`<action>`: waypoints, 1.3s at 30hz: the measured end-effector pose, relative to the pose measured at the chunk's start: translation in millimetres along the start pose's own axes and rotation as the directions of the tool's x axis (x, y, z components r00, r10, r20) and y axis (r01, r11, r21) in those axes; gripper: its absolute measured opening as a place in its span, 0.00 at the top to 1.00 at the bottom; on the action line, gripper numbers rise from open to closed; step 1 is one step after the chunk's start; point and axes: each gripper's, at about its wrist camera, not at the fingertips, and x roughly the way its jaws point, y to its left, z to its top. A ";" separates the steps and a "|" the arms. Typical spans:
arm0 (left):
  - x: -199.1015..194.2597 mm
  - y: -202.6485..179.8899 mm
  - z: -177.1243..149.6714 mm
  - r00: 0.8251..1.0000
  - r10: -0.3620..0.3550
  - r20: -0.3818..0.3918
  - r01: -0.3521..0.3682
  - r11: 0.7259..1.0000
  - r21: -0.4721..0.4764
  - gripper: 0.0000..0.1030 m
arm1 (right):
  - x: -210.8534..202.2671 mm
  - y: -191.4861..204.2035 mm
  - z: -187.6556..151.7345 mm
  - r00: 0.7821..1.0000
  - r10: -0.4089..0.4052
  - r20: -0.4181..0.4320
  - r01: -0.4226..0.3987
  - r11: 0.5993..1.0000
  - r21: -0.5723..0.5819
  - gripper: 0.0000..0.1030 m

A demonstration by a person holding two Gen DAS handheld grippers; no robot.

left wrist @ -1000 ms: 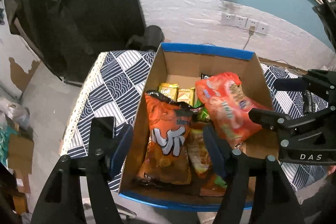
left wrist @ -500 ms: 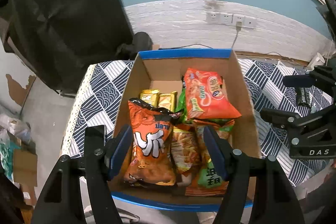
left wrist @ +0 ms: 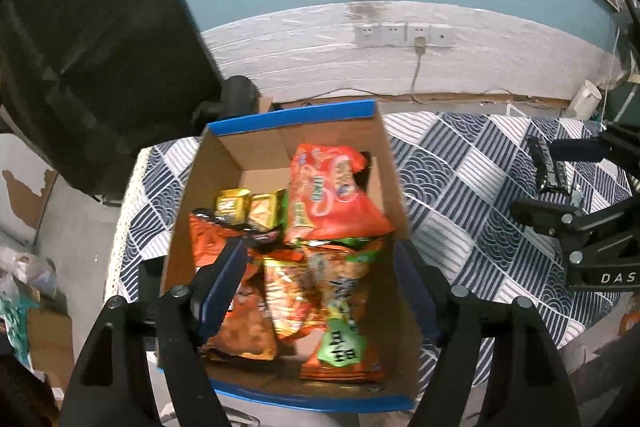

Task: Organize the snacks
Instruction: 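Move both tools back toward the silver and black bars on the table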

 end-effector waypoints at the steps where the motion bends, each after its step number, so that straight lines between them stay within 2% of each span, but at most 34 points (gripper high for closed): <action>1: 0.5 -6.4 0.3 1.000 -0.007 -0.003 0.007 1.000 0.010 0.25 | -1.6 -5.2 -3.3 1.000 -0.005 0.000 0.005 1.000 0.008 0.24; 8: -0.4 -44.5 2.4 1.000 -0.016 -0.004 0.016 0.996 0.086 0.25 | -9.6 -36.6 -24.8 1.000 -0.028 -0.006 0.028 0.997 0.072 0.24; 20: -0.7 -92.6 13.0 0.998 -0.063 -0.009 0.063 0.988 0.140 0.23 | -15.5 -85.3 -71.2 0.998 -0.045 -0.033 0.050 0.984 0.172 0.23; 27: 11.4 -121.7 11.8 0.997 -0.070 -0.045 0.077 0.981 0.177 0.23 | -11.1 -121.9 -98.9 0.996 -0.058 -0.069 0.073 0.966 0.248 0.23; 33: 24.6 -147.4 9.2 0.994 -0.082 -0.079 0.096 0.974 0.204 0.23 | -5.1 -158.9 -123.8 0.990 -0.085 -0.112 0.118 0.936 0.333 0.23; 39: 44.4 -175.9 3.6 0.988 -0.096 -0.121 0.123 0.964 0.236 0.23 | 23.4 -193.2 -152.6 0.986 -0.016 -0.165 0.094 0.873 0.479 0.23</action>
